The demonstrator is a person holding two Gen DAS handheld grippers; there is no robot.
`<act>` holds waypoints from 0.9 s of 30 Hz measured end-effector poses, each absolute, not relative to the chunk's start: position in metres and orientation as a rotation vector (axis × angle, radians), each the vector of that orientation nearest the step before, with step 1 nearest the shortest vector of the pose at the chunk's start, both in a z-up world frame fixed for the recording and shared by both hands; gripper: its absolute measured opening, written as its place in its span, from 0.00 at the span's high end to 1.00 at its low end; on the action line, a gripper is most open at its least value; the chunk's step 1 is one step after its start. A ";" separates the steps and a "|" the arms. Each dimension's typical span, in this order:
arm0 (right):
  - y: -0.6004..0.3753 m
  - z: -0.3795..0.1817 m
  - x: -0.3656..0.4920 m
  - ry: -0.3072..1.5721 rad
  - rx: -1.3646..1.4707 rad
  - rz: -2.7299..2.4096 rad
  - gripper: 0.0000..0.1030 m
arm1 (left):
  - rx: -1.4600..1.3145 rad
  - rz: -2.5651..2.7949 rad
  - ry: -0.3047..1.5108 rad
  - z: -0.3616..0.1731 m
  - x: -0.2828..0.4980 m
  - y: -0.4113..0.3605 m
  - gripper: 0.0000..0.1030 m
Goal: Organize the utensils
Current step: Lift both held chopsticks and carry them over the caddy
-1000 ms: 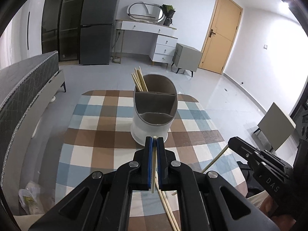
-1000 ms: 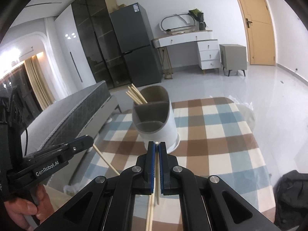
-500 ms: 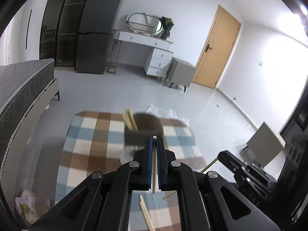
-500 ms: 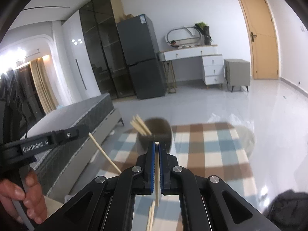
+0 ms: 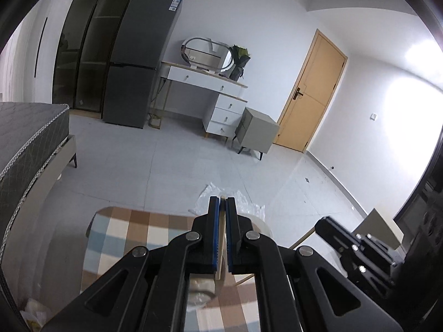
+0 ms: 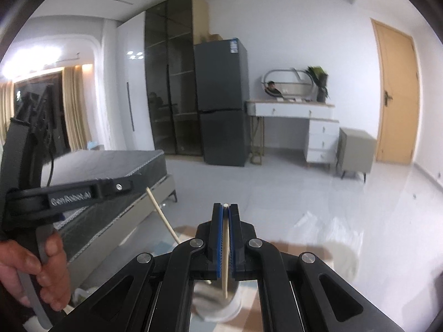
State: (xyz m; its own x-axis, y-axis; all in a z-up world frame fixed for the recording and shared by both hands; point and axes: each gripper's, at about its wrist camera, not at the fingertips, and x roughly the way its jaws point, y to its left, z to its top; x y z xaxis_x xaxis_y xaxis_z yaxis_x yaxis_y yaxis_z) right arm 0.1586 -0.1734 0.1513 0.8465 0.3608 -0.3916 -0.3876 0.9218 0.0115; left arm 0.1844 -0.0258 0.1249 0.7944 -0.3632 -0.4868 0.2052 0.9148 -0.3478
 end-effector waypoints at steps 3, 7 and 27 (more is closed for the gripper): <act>-0.164 0.152 0.180 0.401 -0.084 0.407 0.97 | -0.301 -0.306 0.581 0.120 0.199 -0.021 1.00; -0.155 0.144 0.201 0.390 -0.107 0.440 0.97 | -0.325 -0.295 0.570 0.111 0.213 -0.013 1.00; -0.133 0.068 0.233 0.555 -0.231 0.532 0.97 | -0.401 -0.303 0.706 0.061 0.239 -0.004 1.00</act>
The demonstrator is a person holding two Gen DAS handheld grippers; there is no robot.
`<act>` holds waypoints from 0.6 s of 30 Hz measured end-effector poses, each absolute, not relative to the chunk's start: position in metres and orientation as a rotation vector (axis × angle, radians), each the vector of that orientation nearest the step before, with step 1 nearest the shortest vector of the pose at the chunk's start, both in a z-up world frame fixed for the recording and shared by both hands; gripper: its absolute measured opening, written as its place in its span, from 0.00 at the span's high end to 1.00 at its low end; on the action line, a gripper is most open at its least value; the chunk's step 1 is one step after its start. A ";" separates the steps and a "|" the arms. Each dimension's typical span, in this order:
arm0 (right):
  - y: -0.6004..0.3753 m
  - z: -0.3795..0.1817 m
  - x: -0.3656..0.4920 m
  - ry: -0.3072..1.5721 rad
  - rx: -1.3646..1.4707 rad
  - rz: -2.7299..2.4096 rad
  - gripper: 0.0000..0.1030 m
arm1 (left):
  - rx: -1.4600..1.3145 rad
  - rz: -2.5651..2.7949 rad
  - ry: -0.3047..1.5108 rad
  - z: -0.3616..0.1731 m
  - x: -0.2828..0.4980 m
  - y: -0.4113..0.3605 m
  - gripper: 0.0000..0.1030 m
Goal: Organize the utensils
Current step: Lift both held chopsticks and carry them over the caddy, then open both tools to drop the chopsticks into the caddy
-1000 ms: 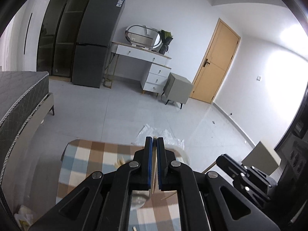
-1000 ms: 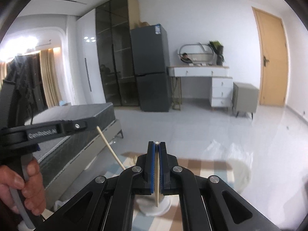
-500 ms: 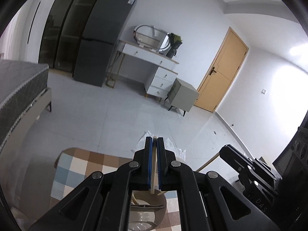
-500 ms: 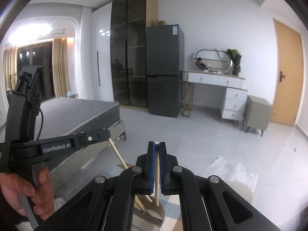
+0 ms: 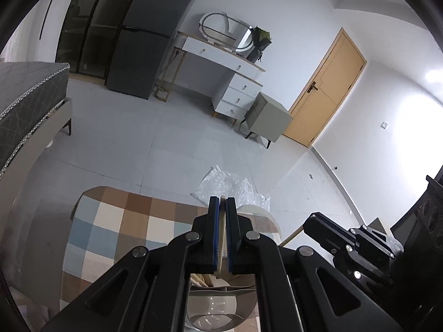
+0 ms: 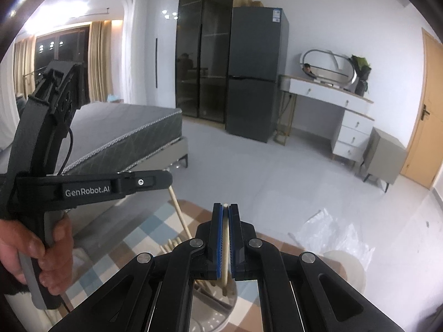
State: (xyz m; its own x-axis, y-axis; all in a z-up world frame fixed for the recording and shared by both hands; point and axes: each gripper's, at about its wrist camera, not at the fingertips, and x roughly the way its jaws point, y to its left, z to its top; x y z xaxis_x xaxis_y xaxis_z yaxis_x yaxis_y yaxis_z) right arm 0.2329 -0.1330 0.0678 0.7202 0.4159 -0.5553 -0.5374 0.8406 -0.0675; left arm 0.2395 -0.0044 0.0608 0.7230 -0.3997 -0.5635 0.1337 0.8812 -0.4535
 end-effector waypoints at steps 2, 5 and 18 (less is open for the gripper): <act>-0.134 0.064 0.237 0.573 -0.218 0.534 0.97 | -0.406 -0.298 0.722 0.060 0.243 -0.003 1.00; -0.137 0.058 0.244 0.597 -0.195 0.533 0.97 | -0.412 -0.299 0.747 0.057 0.245 -0.002 1.00; -0.179 0.056 0.226 0.633 -0.011 0.449 0.51 | -0.372 -0.215 0.801 0.065 0.229 0.009 0.50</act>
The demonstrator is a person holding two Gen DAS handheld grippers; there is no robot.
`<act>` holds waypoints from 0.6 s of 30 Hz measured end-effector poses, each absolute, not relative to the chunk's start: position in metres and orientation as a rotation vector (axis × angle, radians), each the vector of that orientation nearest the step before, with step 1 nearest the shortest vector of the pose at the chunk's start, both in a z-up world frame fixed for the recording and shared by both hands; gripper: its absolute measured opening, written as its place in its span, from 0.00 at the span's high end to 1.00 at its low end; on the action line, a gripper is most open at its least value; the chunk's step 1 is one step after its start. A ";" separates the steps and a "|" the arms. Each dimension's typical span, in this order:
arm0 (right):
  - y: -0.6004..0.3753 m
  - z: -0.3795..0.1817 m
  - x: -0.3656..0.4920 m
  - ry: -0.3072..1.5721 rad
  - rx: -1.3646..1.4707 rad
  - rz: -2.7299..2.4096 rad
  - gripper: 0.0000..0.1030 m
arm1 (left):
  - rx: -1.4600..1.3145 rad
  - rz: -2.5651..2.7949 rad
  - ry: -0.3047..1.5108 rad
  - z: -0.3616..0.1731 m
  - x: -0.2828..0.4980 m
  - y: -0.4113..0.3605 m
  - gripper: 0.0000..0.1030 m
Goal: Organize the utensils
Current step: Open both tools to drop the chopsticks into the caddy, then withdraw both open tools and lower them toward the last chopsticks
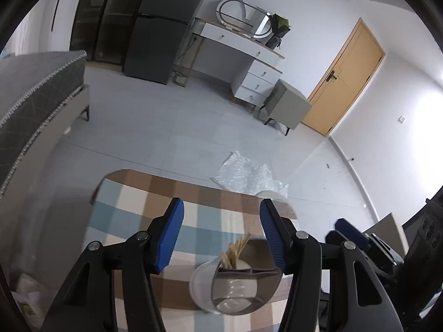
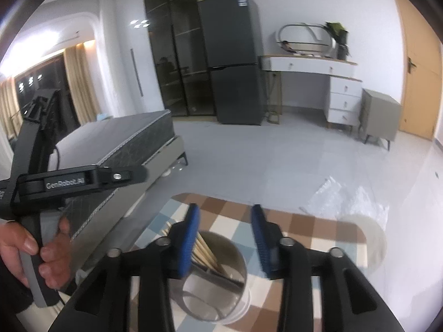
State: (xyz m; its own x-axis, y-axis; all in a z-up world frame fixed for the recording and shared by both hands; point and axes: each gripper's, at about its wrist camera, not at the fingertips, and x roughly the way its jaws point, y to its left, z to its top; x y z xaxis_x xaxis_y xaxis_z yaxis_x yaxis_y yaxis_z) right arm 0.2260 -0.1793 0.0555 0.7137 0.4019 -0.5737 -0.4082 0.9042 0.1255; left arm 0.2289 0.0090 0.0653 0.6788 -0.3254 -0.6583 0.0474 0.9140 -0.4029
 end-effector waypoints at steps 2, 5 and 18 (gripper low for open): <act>-0.188 0.059 0.218 0.626 0.021 0.431 0.40 | -0.360 -0.192 0.804 0.071 0.221 0.010 0.50; -0.199 0.068 0.204 0.607 0.049 0.405 0.31 | -0.349 -0.170 0.794 0.075 0.210 0.013 0.38; -0.211 0.102 0.131 0.487 0.132 0.386 0.06 | -0.209 -0.087 0.705 0.101 0.149 0.004 0.24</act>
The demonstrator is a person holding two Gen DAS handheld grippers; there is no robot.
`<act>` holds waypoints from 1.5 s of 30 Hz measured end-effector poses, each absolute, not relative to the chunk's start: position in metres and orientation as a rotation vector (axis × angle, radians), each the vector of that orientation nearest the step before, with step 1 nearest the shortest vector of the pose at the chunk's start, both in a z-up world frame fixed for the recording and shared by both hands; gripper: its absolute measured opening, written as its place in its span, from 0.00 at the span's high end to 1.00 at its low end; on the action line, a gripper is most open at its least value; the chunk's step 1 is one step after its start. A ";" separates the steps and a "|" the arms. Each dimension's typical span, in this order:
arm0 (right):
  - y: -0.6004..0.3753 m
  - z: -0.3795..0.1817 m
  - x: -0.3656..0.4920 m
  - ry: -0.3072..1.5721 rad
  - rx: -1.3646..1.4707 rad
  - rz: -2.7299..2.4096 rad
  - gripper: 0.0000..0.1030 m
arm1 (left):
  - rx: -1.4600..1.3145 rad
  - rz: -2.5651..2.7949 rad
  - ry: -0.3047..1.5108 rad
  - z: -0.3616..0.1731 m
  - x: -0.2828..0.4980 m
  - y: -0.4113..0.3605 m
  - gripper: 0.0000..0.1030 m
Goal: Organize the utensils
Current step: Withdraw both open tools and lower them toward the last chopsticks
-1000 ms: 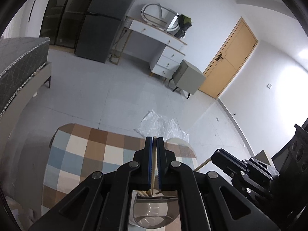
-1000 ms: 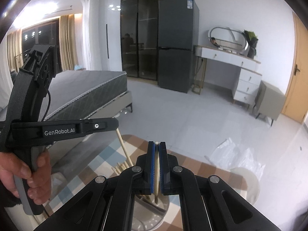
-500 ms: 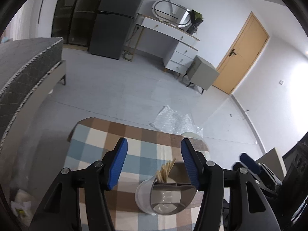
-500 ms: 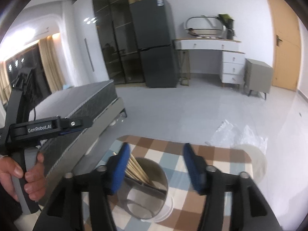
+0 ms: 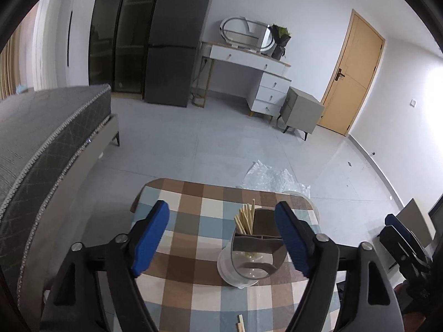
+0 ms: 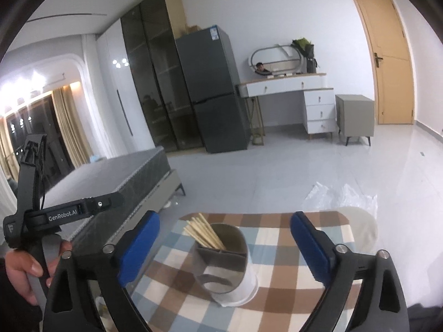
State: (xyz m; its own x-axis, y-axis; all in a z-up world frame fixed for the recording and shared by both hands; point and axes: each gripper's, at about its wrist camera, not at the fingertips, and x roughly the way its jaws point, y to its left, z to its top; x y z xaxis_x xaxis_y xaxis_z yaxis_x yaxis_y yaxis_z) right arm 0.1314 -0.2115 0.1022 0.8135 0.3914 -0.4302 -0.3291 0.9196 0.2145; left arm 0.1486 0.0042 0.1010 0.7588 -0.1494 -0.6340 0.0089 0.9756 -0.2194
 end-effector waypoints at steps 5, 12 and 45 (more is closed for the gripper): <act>-0.212 0.101 0.108 0.470 0.126 0.373 0.04 | -0.182 -0.082 0.664 0.105 0.128 0.001 0.21; -0.215 0.090 0.078 0.451 0.165 0.346 0.01 | -0.118 -0.056 0.591 0.107 0.098 -0.002 0.19; -0.209 -0.029 0.023 0.671 0.108 0.296 0.00 | -0.152 -0.041 0.761 -0.014 0.060 -0.015 0.16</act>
